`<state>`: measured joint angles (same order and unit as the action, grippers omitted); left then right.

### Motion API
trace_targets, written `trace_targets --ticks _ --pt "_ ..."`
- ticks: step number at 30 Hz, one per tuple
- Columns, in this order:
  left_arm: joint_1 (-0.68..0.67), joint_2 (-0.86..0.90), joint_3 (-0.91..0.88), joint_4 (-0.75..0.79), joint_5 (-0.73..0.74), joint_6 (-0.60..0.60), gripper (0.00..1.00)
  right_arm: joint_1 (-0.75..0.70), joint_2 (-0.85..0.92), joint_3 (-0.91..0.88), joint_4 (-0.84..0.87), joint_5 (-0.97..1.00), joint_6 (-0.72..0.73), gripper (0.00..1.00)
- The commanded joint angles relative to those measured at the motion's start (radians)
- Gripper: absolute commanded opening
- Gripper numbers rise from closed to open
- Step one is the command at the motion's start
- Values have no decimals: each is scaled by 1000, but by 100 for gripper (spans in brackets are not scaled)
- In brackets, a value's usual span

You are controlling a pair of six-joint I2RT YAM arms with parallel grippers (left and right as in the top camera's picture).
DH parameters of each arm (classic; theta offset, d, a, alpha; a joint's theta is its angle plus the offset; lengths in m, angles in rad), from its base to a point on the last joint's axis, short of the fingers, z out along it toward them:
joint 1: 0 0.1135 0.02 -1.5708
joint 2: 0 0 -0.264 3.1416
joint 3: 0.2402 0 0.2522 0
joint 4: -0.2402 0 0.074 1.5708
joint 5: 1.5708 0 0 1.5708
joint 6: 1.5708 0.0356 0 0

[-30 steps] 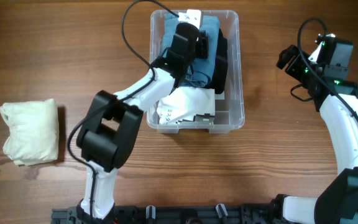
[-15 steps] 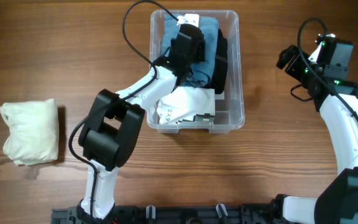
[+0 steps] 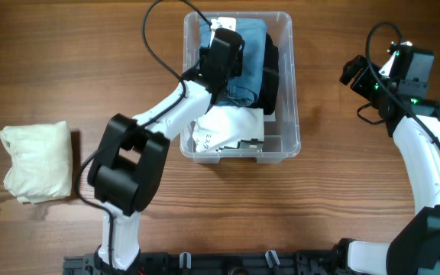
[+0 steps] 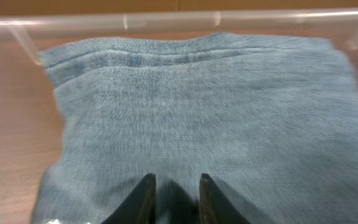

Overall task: Pack container
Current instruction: 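Press and adjust the denim item inside the container with the left gripper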

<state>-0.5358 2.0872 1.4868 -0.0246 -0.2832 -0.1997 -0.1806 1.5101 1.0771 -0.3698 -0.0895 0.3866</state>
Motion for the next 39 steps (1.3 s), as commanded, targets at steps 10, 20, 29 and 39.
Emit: trace_targets --ticks 10,20,29,39 --pt "-161 -94 -8 -130 144 -42 28 -4 7 24 3 -9 -17 100" --pt "-127 -22 -10 -267 145 -101 25 -4 7 24 3 -9 -17 100" --pt "-127 -83 -9 -16 56 3 29 -4 7 24 3 -9 -17 100" --pt "-93 -46 -9 183 53 35 27 -4 7 24 3 -9 -17 100"
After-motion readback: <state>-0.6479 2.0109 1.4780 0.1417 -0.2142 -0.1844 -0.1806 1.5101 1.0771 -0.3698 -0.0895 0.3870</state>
